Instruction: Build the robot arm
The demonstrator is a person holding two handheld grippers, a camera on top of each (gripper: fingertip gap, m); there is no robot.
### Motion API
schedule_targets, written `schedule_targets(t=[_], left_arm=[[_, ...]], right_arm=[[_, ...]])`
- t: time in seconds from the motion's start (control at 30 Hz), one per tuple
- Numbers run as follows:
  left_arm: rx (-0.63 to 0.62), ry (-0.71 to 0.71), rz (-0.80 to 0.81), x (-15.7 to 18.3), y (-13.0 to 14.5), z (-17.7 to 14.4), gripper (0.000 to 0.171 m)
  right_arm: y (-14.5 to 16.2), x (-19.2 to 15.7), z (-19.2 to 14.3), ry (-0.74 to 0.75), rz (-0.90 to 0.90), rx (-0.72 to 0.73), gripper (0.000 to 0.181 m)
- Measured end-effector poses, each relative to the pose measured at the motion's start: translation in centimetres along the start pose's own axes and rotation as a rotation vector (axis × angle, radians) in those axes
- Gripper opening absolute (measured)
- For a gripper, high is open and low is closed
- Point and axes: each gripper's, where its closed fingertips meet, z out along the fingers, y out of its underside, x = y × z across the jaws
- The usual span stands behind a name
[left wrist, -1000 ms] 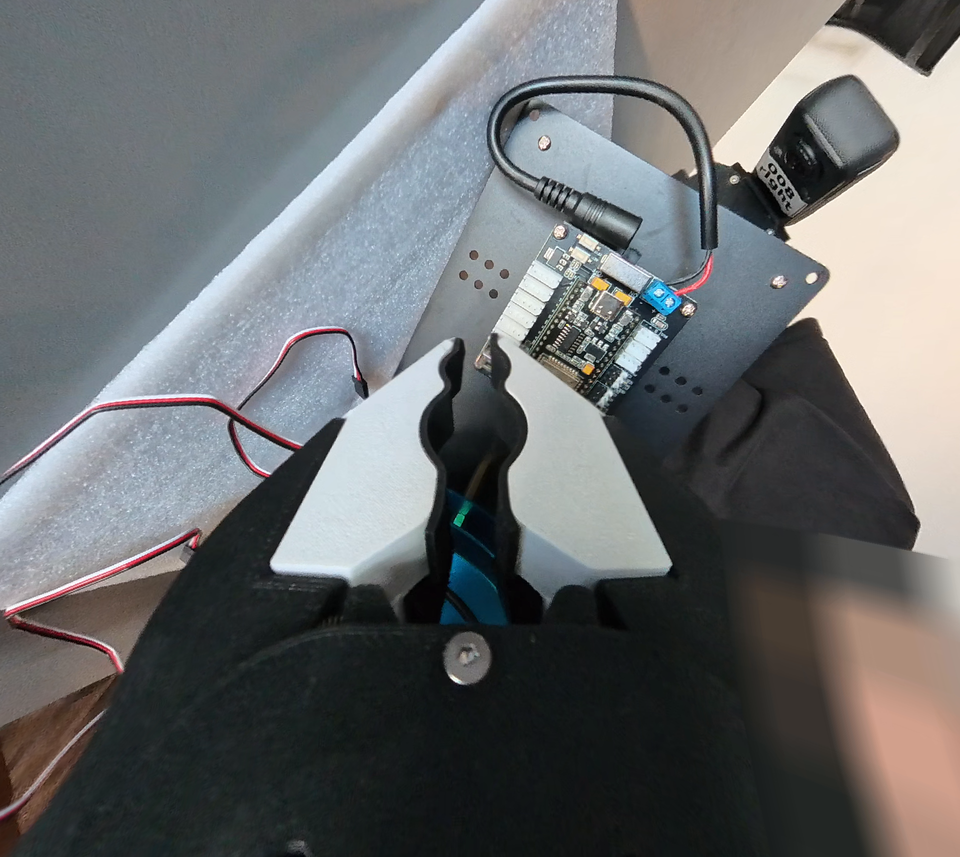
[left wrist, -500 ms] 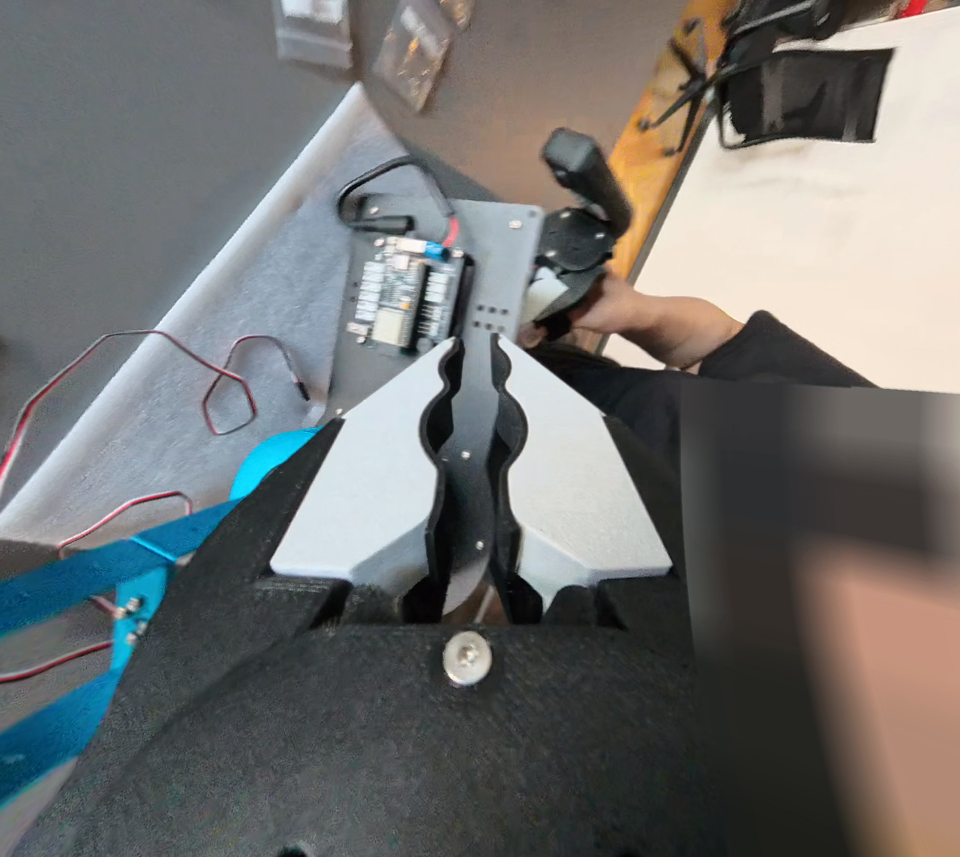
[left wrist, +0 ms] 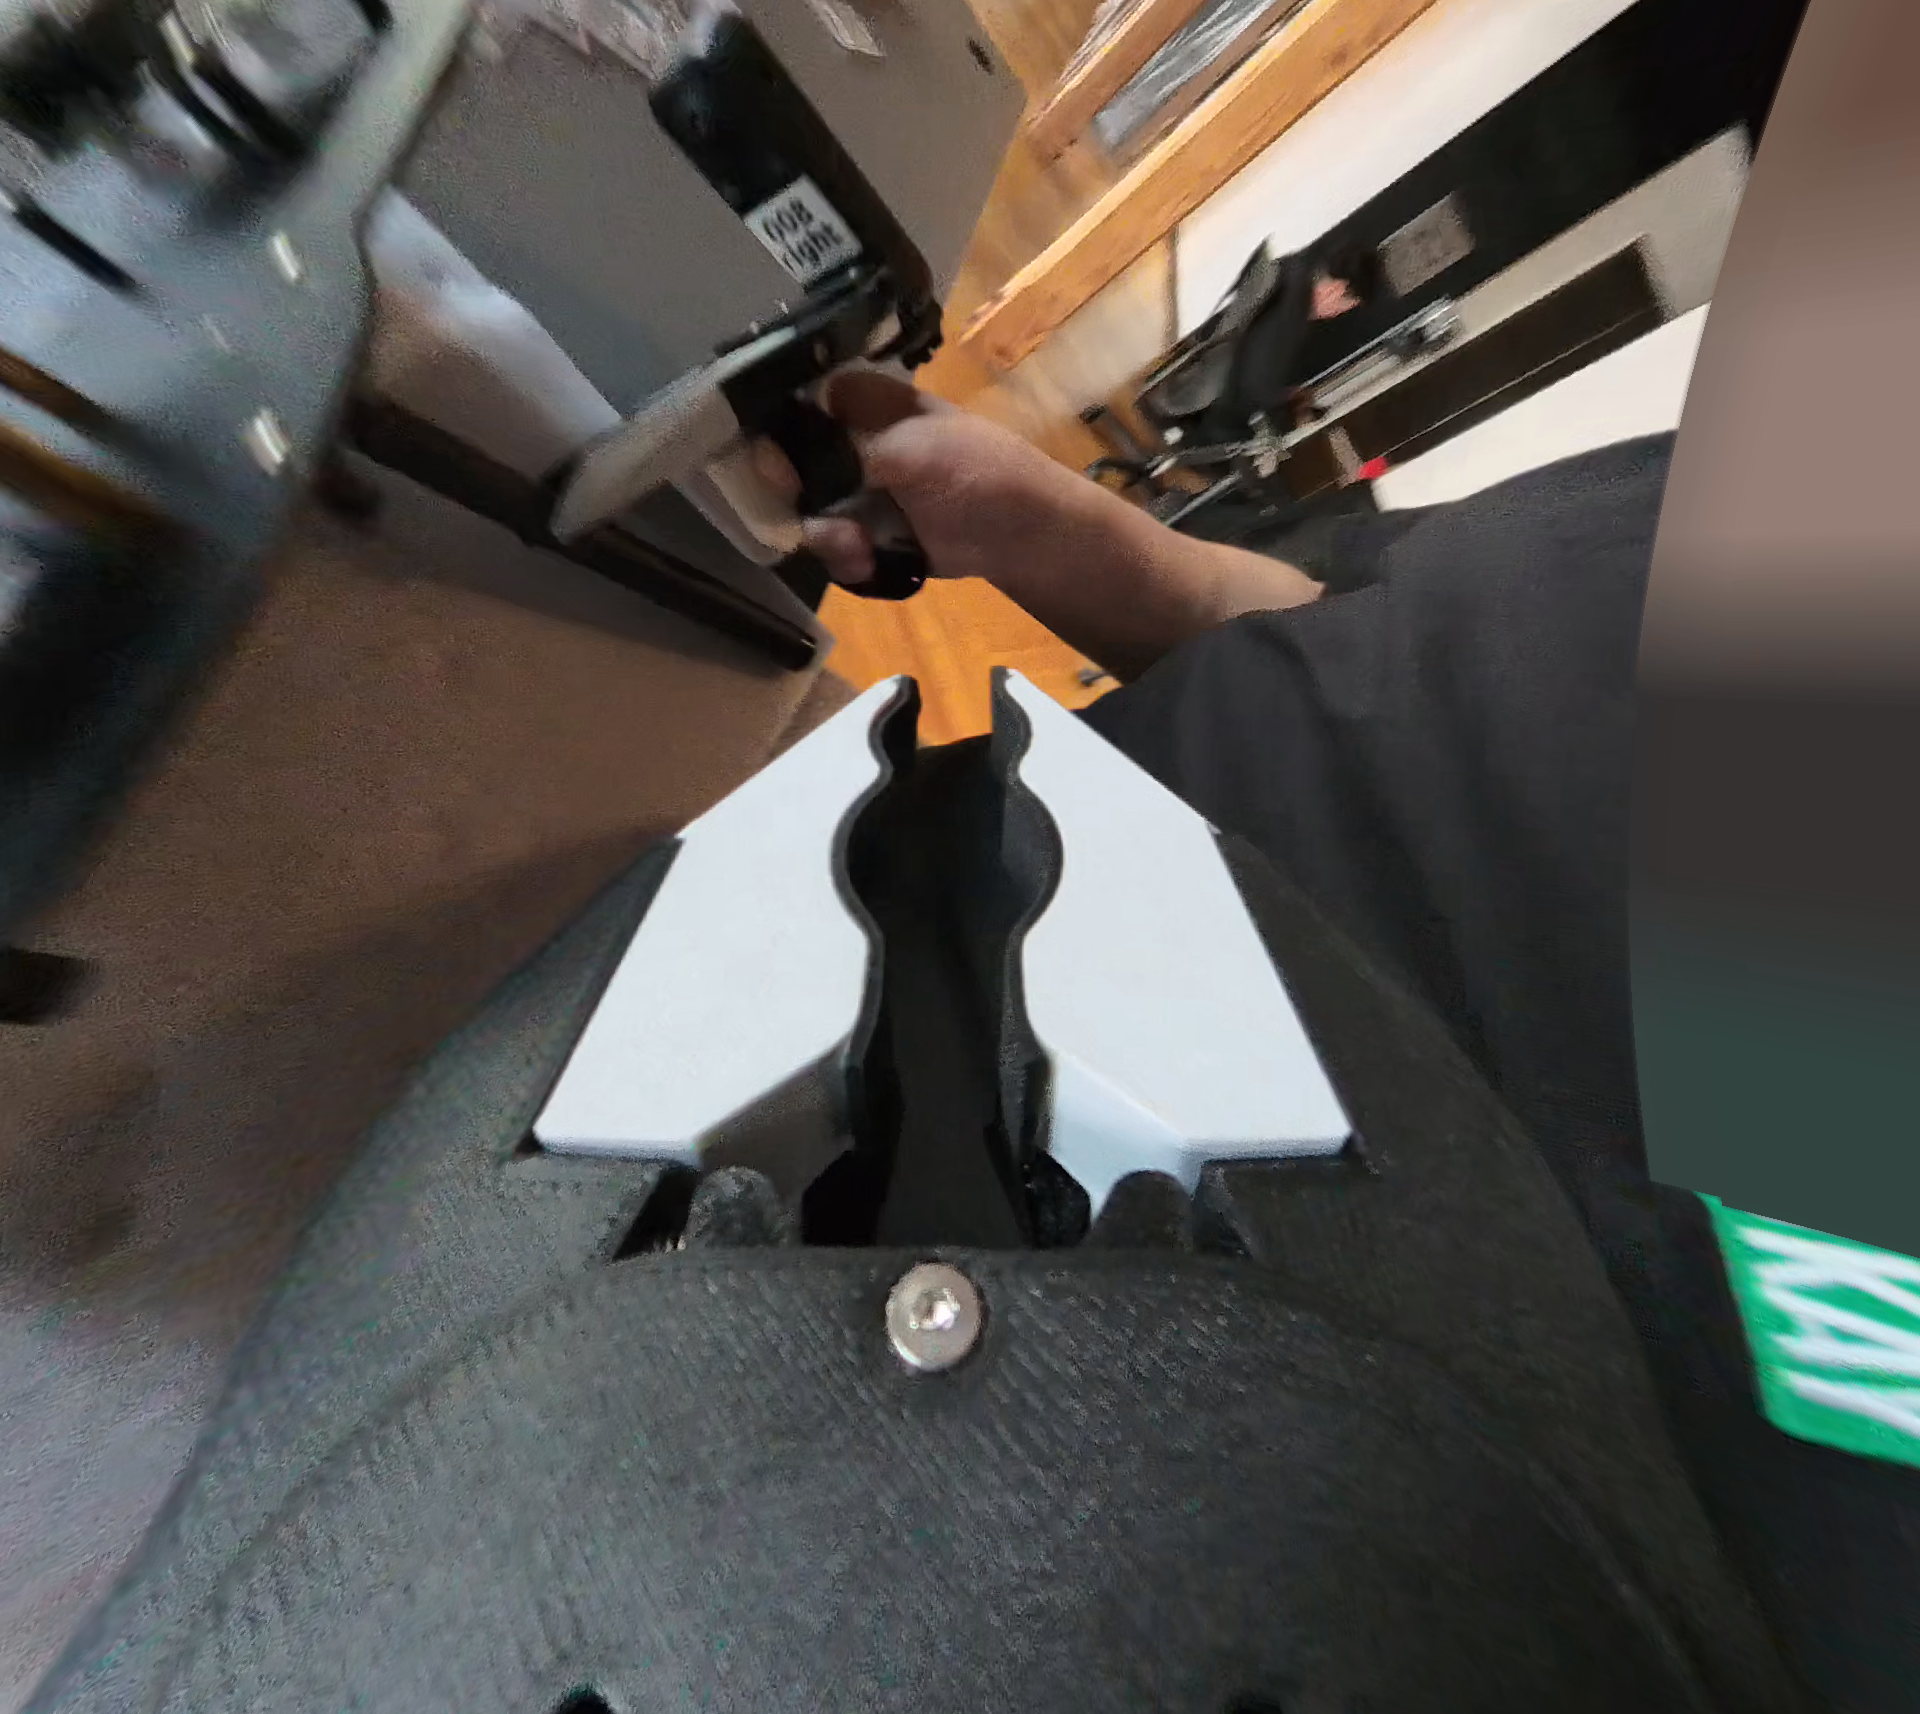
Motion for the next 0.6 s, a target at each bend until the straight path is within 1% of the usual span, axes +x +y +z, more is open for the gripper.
schedule_targets(t=[0.07, 0.1, 0.13, 0.17, 0.23, 0.3, 0.33, 0.37, 0.4, 0.43, 0.5, 0.6], left_arm=[[0.003, 0.061, -0.082, -0.5, 1.9, 1.2, 0.007], [0.015, 0.094, -0.085, 0.0, 2.1, 1.3, 0.005], [0.042, 0.100, -0.059, 0.4, 1.9, 1.1, 0.004], [0.054, 0.072, -0.004, 0.7, 1.5, 0.7, 0.002], [0.041, -0.087, 0.151, 0.2, 0.7, -0.5, 0.004], [0.028, -0.274, 0.294, -0.8, -1.1, -2.3, 0.007], [0.014, -0.343, 0.334, -1.3, -2.0, -3.1, 0.011], [-0.003, -0.372, 0.348, -1.6, -2.8, -3.6, 0.015], [-0.010, -0.354, 0.340, -1.4, -3.5, -3.9, 0.017], [-0.007, -0.307, 0.321, -1.0, -4.1, -3.8, 0.015], [-0.003, -0.209, 0.272, -0.3, -4.7, -3.4, 0.010], [-0.057, -0.139, 0.209, -1.1, -3.1, -1.8, 0.003]], right_arm=[[0.0, 0.0, 0.0, 0.002, -0.007, 0.001, 0.017], [0.0, 0.0, 0.0, 0.004, -0.012, 0.000, 0.017], [0.0, 0.0, 0.0, 0.005, -0.015, -0.003, 0.017], [0.0, 0.0, 0.0, 0.005, -0.016, -0.004, 0.017], [0.0, 0.0, 0.1, 0.004, -0.017, -0.005, 0.017], [0.0, 0.0, 0.1, 0.005, -0.020, -0.001, 0.016], [0.0, 0.0, 0.0, 0.004, -0.020, 0.001, 0.016], [0.0, 0.0, 0.0, 0.004, -0.021, 0.003, 0.016], [0.0, 0.0, 0.0, 0.005, -0.023, 0.006, 0.016], [0.0, 0.0, 0.0, 0.006, -0.027, 0.008, 0.016], [0.0, 0.0, 0.0, 0.010, -0.032, 0.011, 0.016], [-0.1, 0.0, 0.0, 0.012, -0.029, 0.017, 0.016]])
